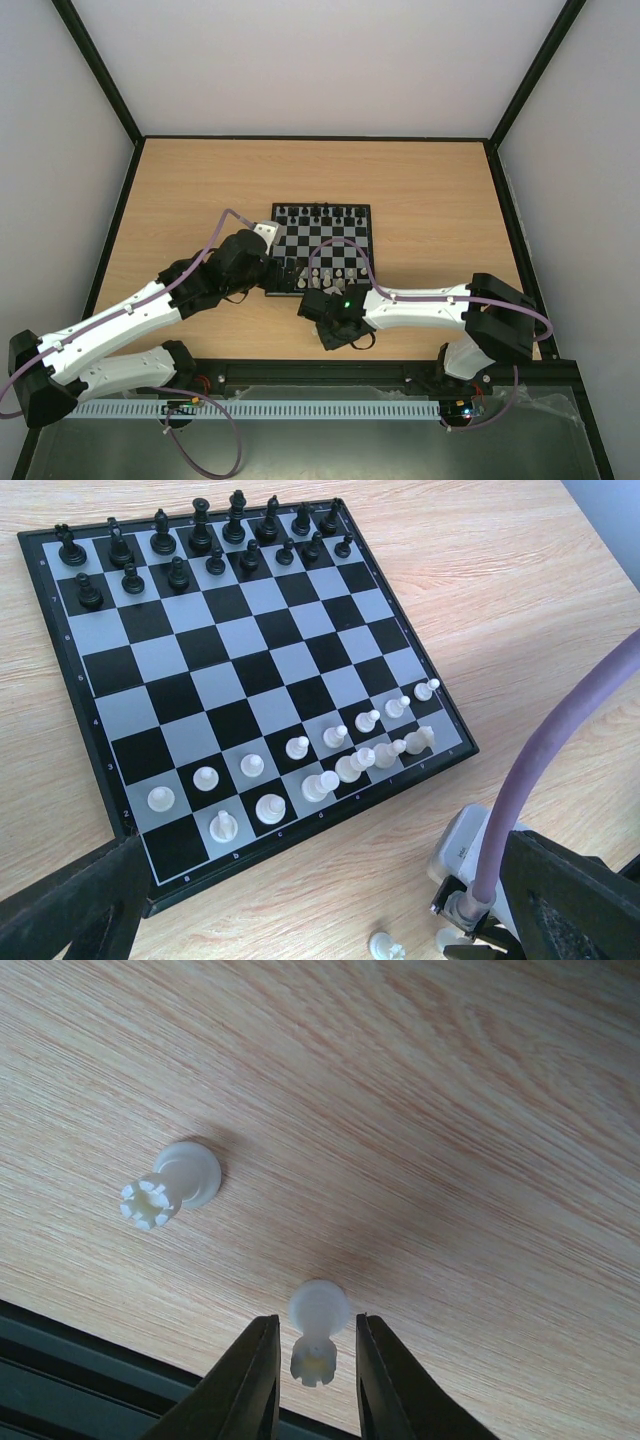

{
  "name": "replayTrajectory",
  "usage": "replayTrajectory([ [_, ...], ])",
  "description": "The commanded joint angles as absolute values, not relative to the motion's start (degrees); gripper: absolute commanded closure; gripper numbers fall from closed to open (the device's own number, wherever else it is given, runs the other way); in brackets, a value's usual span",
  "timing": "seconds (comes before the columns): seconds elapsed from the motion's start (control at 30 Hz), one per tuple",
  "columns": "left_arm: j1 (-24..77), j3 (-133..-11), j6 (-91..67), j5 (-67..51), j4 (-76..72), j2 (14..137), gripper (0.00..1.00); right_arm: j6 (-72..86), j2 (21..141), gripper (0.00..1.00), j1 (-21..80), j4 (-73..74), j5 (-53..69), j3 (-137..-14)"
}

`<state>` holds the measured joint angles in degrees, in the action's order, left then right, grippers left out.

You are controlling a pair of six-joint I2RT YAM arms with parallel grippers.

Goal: Set up the chess pieces on the board
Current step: Pick up the chess piece at the center of the board, then place the chess piece on the chessboard.

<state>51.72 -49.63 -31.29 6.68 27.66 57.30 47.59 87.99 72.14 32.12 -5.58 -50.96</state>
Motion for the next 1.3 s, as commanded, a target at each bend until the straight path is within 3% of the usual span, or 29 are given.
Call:
replayTrajectory([
  [0.0,51.4,-49.0,-31.3,6.7,27.3,56.7,0.01,47.6,88.7,0.78,72.6,35.1,-5.2,-51.0],
  [0.27,51.4,-48.9,-31.1,6.4,27.1,57.0,0.01,47.3,89.6,0.81,72.6,35.2,-4.4,-51.0],
  [0.57,51.4,-49.0,-31.0,6.2,27.3,57.0,0.01,47.4,89.8,0.95,72.6,35.9,-6.0,-51.8],
  [0.67,51.4,-49.0,-31.0,6.2,27.4,57.1,0.01,47.8,88.8,0.95,72.1,37.5,-8.5,-53.0],
  [1.0,51.3,-50.1,-30.8,6.2,28.1,58.1,0.01,41.1,80.7,0.95,58.3,41.8,-11.0,-53.8],
  [1.27,51.0,-50.9,-30.6,6.3,28.5,59.1,0.01,33.9,81.2,0.95,47.9,41.9,-9.8,-55.2],
])
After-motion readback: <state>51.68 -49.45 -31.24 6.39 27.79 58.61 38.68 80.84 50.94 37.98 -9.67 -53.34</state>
